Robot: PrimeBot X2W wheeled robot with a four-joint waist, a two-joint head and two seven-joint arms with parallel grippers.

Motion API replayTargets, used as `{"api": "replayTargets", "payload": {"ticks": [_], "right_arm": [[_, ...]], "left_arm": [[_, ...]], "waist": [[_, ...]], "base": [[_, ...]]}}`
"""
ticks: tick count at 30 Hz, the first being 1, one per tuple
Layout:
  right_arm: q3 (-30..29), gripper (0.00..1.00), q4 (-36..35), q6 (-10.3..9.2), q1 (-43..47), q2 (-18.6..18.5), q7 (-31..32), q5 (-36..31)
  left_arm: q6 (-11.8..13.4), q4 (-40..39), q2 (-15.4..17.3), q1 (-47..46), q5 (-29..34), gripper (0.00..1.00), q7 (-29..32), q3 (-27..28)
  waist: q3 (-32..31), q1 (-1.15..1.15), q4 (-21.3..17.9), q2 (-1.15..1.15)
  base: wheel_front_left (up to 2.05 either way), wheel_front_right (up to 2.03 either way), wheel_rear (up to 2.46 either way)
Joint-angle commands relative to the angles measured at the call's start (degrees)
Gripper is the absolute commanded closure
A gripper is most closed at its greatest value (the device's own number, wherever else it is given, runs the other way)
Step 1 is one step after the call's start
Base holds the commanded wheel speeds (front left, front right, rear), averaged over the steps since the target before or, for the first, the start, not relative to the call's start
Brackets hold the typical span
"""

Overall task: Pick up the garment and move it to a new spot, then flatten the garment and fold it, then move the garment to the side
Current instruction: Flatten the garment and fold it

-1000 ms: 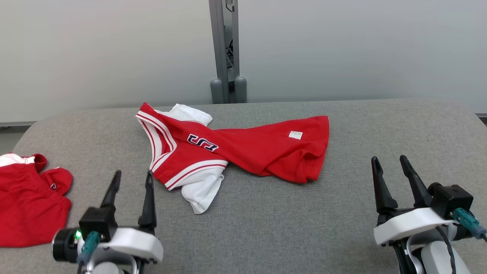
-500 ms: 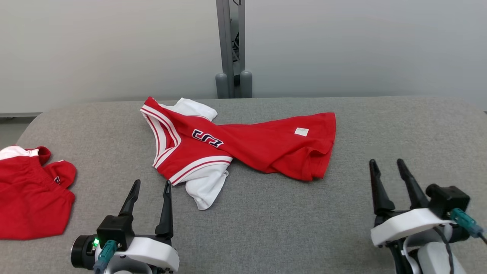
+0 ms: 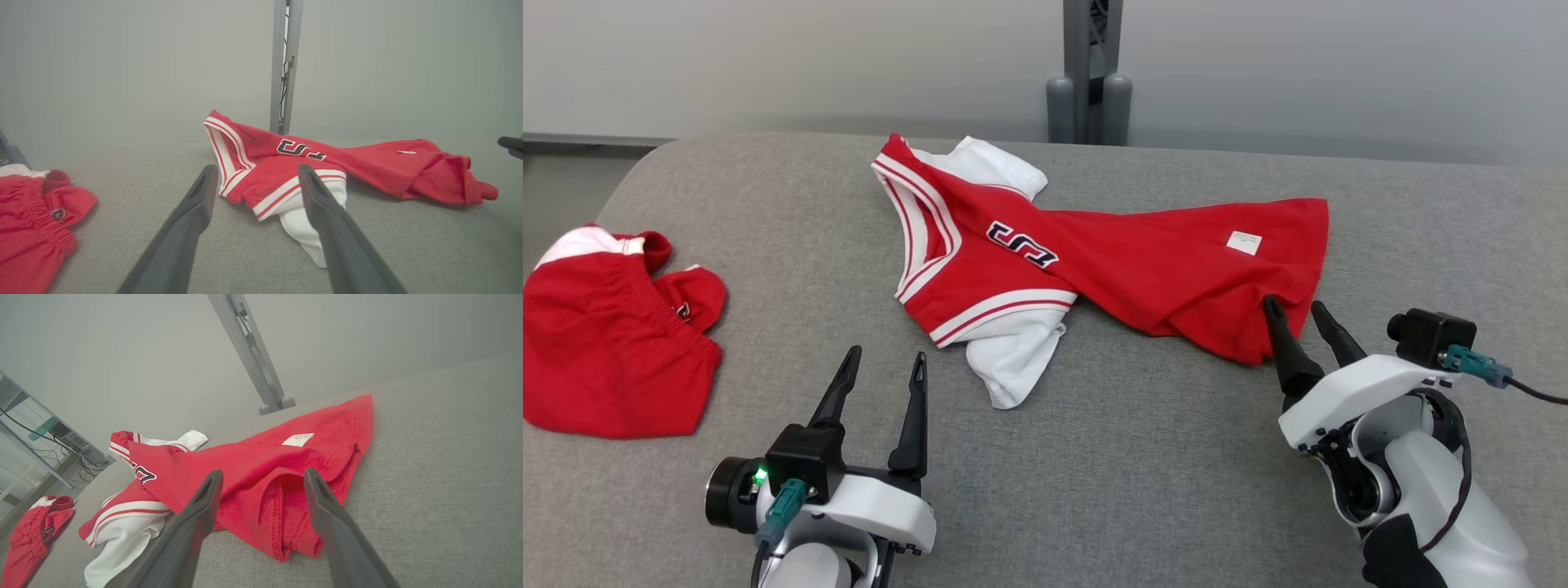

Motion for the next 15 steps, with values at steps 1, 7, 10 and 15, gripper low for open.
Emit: {"api": "replayTargets", "payload": {"ticks": [1, 7, 10, 15], "right_arm": [[0.00, 0.00, 1.48, 0.01, -1.45, -0.36, 0.57, 1.45], [0.26, 0.00, 7.52, 0.01, -6.00, -0.81, 2.91, 7.17], [0.66, 0.00, 9.98, 0.01, -7.54, -1.69, 2.99, 8.79], [0.84, 0.00, 13.44, 0.01, -9.79, -2.11, 2.52, 11.37]], "left_arm": [[0.29, -0.04, 0.23, -1.14, 0.11, 0.00, -0.07, -0.21], [0.62, -0.22, 0.21, -2.57, -0.76, 0.00, -0.07, -1.20], [0.75, -0.31, 0.22, -3.01, -0.90, 0.00, -0.07, -1.46], [0.96, -0.46, 0.23, -3.33, -1.35, 0.00, -0.07, -1.84]], "waist": [[2.00, 0.00, 2.24, 0.00], [4.11, 0.00, 5.03, 0.00], [4.84, 0.00, 5.98, 0.00], [5.73, 0.00, 7.01, 0.00]], "base": [[0.00, 0.00, 0.00], [0.00, 0.00, 0.00], [0.00, 0.00, 0.00], [0.00, 0.00, 0.00]]}}
